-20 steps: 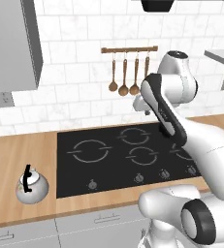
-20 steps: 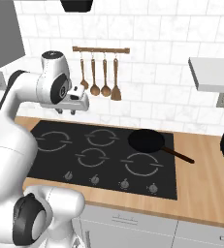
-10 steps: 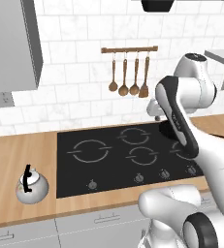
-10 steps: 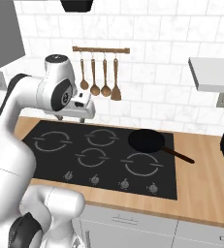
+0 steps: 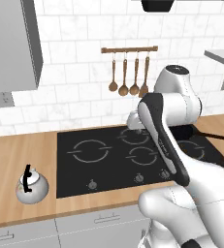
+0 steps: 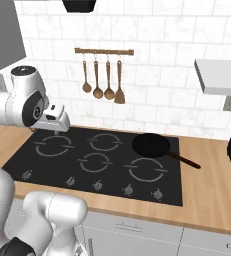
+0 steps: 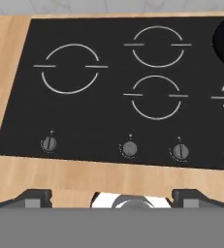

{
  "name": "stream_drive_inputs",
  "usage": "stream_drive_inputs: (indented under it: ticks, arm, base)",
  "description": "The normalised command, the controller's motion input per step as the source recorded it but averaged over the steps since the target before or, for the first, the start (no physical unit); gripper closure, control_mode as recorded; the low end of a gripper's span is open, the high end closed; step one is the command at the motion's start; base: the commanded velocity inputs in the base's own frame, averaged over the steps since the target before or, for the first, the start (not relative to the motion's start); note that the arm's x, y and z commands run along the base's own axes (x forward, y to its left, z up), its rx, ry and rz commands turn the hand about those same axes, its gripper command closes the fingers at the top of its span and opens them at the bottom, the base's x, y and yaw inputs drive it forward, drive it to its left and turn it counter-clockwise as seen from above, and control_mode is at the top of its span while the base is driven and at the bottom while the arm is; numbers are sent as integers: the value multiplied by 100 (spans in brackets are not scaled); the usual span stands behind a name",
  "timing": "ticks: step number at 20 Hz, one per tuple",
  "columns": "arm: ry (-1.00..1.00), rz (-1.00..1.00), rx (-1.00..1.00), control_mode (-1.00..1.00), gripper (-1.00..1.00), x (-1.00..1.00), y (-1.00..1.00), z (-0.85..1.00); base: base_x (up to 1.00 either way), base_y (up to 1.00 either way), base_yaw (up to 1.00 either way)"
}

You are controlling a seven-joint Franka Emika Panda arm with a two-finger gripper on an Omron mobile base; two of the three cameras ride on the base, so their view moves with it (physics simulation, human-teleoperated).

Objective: Pick the kettle from the counter and place it on a stove burner. Then turn the burner on.

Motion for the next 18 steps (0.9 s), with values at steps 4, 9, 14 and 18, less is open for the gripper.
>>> stream_drive_inputs:
  ticks: [4,9,14,18]
  arm:
    - [-4,1,3,-100,-100,-11,100,-33]
    - [0,0,3,-100,-100,0,100,-31]
    - [0,0,2,-100,-100,0,100,-29]
    - [0,0,2,-100,-100,0,100,-28]
  base:
    - [0,0,0]
    - [0,0,0]
    - [0,0,0]
    - [0,0,0]
